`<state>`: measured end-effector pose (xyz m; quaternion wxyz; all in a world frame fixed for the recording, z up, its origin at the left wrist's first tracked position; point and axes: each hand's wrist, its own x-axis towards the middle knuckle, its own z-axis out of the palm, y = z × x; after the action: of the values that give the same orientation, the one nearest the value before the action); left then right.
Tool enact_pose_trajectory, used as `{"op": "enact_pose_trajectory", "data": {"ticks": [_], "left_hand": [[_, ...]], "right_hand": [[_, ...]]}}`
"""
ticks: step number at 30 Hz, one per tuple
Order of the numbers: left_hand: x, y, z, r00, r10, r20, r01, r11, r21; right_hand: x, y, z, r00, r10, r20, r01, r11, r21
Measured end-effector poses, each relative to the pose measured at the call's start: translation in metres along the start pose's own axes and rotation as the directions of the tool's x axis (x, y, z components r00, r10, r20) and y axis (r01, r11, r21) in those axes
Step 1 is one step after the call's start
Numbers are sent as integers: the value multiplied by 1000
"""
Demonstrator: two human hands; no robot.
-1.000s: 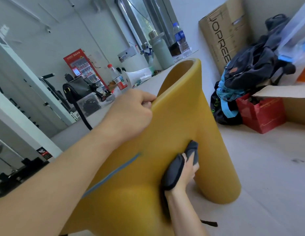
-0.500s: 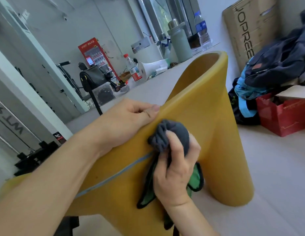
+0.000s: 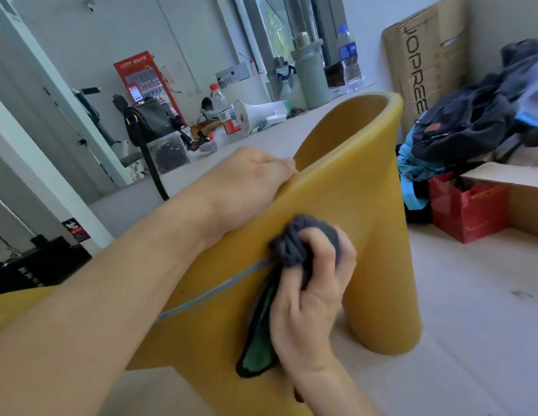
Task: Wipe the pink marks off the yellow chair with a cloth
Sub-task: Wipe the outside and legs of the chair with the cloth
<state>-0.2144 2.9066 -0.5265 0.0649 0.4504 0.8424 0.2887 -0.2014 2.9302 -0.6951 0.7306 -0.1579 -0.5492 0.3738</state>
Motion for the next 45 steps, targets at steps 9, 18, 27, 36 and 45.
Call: {"op": "enact_pose_trajectory", "data": {"ticks": [9,18,27,36,45], "left_hand": [[-4,2,-1,998,14,59,-21,993,116],[-17,-11,-6,983,172,-69,-136,922,361],[-45,-34,-10,970,234,-61,-162,818,552],[-39,-29,-8,969,240,-58,-184,860,475],[4,34,36,946,300,-125,-176,795,580]], "right_hand": [[-57,60,-4,1000,-1,13,2,998,-58],[18,4,9,978,-183,-95,182,983,-18],[-21,54,4,794,603,-76,-603,797,35],[39,89,-5,958,245,-148,-238,969,62],[47,15,-6,936,255,-243,-264,964,-5]]}}
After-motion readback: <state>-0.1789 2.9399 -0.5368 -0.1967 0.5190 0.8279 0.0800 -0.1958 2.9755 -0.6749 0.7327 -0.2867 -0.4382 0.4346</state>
